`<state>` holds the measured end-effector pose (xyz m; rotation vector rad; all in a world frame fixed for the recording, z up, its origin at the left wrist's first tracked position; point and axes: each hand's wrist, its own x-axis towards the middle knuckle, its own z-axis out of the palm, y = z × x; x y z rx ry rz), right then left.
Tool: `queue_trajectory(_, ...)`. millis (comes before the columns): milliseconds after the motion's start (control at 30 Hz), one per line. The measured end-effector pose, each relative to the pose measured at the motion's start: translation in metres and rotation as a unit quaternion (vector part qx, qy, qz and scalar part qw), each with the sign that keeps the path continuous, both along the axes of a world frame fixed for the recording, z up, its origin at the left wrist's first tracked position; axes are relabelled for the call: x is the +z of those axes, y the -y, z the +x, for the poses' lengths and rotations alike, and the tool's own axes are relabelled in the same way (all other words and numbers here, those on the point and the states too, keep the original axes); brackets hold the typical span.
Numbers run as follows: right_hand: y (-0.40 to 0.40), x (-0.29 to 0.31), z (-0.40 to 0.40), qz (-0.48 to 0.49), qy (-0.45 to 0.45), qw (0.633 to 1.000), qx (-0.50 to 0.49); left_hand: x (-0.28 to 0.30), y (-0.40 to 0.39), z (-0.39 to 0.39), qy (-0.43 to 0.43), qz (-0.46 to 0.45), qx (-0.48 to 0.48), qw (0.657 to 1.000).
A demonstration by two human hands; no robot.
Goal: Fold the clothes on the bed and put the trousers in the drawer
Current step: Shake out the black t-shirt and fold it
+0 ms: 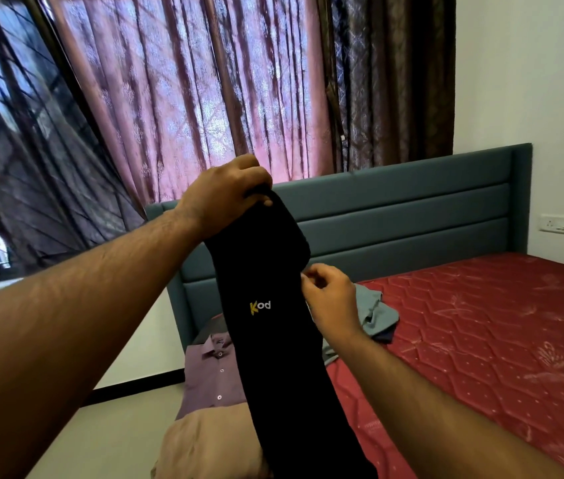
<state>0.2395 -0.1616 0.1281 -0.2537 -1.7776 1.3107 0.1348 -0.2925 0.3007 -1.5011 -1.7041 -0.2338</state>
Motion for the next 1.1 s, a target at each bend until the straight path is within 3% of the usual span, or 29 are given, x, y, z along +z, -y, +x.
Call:
queue_trajectory(100, 0.005, 0.019, -0.017, -0.032, 0.035, 0.999, -0.005, -0.001, -0.001, -0.002, 0.004, 0.004, -0.002, 1.000)
queue_trajectory(233, 0.001, 0.031, -0.033, -0.158, 0.013, 0.987, -0.007, -0.001, 0.000, -0.002, 0.000, 0.004, -0.013, 1.000)
queue_trajectory(300, -0.005, 0.033, -0.030, -0.138, 0.007, 0.988, -0.069, 0.002, 0.004, -0.004, -0.007, 0.012, -0.010, 1.000)
queue_trajectory(400, -0.026, 0.034, -0.017, 0.017, -0.007, 0.983, -0.180, 0.009, 0.009, -0.010, -0.008, 0.015, -0.007, 1.000)
queue_trajectory(533, -0.061, 0.041, 0.002, 0.288, -0.030, 0.939, -0.186, 0.012, 0.004, -0.010, -0.006, 0.034, -0.005, 0.999)
queue_trajectory(600, -0.074, 0.041, 0.008, 0.429, 0.071, 0.880, -0.189, 0.012, 0.000, -0.007, -0.006, 0.039, -0.003, 0.999)
queue_trajectory(633, -0.080, 0.041, 0.010, 0.471, 0.133, 0.849, -0.197, 0.012, -0.002, -0.005, -0.009, 0.037, -0.002, 0.999)
queue_trajectory(667, -0.083, 0.041, 0.012, 0.469, 0.174, 0.841, -0.207, 0.013, -0.004, -0.003, -0.014, 0.034, 0.001, 0.999)
queue_trajectory(867, -0.068, 0.032, 0.009, 0.286, 0.202, 0.929, -0.116, 0.025, -0.007, 0.001, -0.017, 0.067, 0.006, 0.998)
queue_trajectory(1100, -0.064, 0.009, -0.011, 0.163, 0.112, 0.978, -0.069, 0.030, 0.005, 0.003, -0.027, 0.056, 0.018, 0.998)
